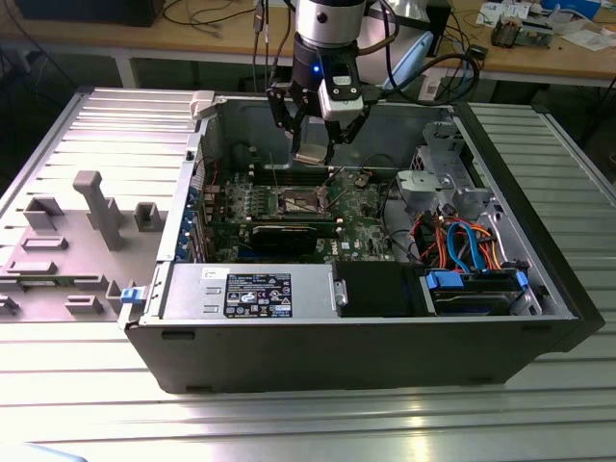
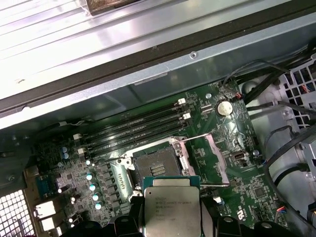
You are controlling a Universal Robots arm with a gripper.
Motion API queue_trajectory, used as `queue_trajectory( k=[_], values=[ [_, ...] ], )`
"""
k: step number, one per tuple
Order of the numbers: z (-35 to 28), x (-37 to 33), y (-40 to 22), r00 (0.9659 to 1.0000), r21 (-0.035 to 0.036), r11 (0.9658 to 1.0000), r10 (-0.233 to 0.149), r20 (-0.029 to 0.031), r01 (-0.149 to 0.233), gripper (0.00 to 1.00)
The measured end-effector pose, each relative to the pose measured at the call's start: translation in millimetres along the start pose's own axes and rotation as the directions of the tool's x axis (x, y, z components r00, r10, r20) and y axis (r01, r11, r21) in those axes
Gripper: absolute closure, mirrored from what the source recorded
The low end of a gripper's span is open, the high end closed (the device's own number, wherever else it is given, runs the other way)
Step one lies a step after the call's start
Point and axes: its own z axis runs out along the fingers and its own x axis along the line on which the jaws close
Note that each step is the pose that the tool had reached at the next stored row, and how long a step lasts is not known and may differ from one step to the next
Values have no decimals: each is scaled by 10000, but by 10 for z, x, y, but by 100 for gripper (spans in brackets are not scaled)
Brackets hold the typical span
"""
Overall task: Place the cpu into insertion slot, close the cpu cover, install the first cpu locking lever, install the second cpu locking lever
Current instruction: 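Place the cpu into insertion slot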
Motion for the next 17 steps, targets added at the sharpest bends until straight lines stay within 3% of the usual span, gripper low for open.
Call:
queue_trajectory(
  k=[17],
  values=[
    [0, 0, 0, 9995, -6, 9995, 317, 7, -317, 45]
  ],
)
